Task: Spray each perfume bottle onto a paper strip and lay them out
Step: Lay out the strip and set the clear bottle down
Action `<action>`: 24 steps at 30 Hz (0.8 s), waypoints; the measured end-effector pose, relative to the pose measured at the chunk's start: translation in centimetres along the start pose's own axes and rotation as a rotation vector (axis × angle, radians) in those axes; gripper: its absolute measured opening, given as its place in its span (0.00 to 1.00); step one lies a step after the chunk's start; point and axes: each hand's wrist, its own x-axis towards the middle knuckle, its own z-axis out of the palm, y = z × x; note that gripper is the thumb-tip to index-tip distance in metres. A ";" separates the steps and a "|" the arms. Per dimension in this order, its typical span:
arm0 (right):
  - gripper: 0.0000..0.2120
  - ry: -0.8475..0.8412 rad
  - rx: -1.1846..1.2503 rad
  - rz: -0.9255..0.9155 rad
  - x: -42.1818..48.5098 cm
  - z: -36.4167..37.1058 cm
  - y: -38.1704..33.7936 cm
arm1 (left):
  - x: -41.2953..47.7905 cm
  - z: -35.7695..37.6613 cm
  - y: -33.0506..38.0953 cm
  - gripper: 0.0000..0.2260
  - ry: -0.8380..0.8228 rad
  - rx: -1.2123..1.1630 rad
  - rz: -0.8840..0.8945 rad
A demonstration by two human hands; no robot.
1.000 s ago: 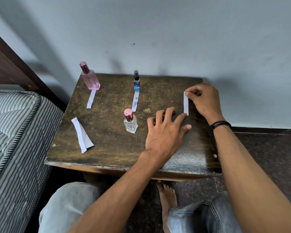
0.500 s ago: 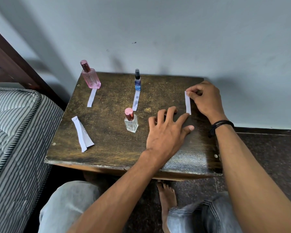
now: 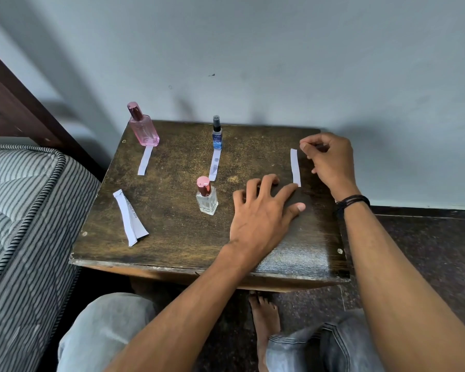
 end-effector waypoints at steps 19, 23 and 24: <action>0.03 -0.330 -0.138 -0.289 -5.3 3.2 -5.6 | -4.2 -10.1 -3.9 0.06 0.986 -0.340 0.132; 0.07 -0.529 -0.172 -0.284 -6.7 4.2 -6.9 | -4.7 -10.9 -8.6 0.10 0.897 -0.694 -0.167; 0.08 -0.580 -0.196 -0.288 -6.9 4.4 -7.1 | -4.8 -11.0 -9.5 0.11 0.832 -0.769 -0.203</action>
